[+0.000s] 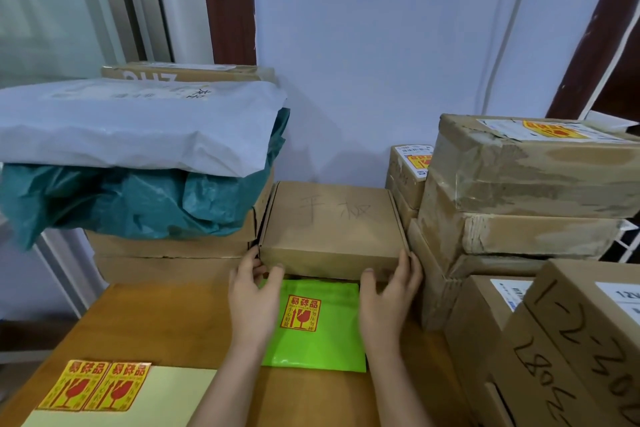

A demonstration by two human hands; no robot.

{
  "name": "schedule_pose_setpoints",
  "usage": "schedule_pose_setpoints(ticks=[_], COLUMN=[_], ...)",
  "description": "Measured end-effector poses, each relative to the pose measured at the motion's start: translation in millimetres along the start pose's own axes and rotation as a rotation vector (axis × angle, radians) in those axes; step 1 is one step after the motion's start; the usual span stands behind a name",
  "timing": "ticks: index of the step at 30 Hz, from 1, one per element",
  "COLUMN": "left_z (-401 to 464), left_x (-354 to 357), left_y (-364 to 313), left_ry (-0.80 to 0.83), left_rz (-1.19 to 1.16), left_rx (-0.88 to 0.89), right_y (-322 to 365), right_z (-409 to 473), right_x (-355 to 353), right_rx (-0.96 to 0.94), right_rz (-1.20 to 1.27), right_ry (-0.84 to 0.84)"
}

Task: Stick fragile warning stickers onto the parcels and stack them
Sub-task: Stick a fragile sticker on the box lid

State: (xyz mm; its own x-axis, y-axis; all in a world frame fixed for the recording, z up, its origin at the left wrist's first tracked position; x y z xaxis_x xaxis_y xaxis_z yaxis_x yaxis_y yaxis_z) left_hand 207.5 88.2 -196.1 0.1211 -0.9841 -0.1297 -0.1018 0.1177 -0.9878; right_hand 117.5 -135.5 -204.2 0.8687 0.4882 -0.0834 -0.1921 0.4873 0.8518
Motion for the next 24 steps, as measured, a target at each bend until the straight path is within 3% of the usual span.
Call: schedule_pose_setpoints(ticks=[9, 24], left_z=[1, -2], left_x=[-6, -10], left_y=[0, -4], left_ry=[0.004, -0.016], left_rz=[-0.174, -0.258], left_rx=[0.012, 0.089], right_y=[16, 17], right_z=[-1, 0], right_x=[-6, -15], right_rx=[-0.118, -0.160], right_rz=[0.068, 0.044], right_ry=[-0.082, -0.152])
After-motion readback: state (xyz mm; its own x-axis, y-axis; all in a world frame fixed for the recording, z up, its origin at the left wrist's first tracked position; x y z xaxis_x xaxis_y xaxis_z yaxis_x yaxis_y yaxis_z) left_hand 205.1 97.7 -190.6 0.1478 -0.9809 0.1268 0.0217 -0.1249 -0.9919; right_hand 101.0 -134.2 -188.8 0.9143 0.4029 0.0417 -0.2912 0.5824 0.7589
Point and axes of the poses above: each hand's wrist, its own z-axis towards the middle knuckle, its own x-axis out of the palm, y = z × x, the point moved 9 cm from there along z, towards the middle knuckle, and after that the axes turned 13 degrees about -x, right-handed, at the moved point
